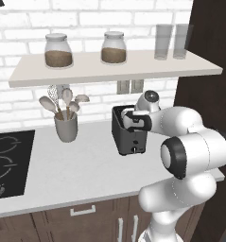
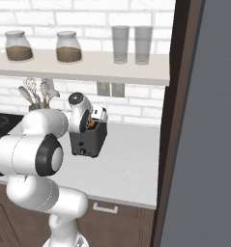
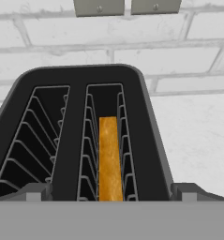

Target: Start the toaster. Once the lever pops up, take the bread to the plate on the dining counter.

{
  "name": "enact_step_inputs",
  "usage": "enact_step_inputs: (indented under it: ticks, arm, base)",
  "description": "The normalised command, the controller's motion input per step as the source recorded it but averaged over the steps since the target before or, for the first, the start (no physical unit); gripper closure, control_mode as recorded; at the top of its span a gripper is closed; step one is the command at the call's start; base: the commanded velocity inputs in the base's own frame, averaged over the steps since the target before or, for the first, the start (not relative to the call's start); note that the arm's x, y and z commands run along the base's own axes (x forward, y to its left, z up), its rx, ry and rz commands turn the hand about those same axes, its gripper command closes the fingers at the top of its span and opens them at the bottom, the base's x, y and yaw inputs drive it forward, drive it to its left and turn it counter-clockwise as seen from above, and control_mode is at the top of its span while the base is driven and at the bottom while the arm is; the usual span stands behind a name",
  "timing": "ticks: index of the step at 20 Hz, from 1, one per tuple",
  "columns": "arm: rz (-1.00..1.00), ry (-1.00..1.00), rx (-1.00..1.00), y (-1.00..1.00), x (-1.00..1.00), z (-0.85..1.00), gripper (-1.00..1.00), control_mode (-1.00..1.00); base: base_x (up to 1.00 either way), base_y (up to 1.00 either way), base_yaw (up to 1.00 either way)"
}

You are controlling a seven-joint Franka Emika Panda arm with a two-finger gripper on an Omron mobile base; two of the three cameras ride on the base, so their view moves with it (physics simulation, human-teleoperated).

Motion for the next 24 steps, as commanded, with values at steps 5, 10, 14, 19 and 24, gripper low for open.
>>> enact_step_inputs:
  ticks: [5,10,14,19,24]
  arm:
    - [0.00,0.00,0.00,0.00,0.00,0.00,-1.00,-1.00]
    - [0.00,0.00,0.00,0.00,0.00,0.00,-1.00,-1.00]
    - [0.00,0.00,0.00,0.00,0.00,0.00,-1.00,-1.00]
    - [0.00,0.00,0.00,0.00,0.00,0.00,-1.00,-1.00]
    - [0.00,0.00,0.00,0.00,0.00,0.00,-1.00,-1.00]
  base:
    - [0.00,0.00,0.00]
    - [0.00,0.00,0.00]
    - [0.00,0.00,0.00]
    - [0.00,0.00,0.00]
    - [0.00,0.00,0.00]
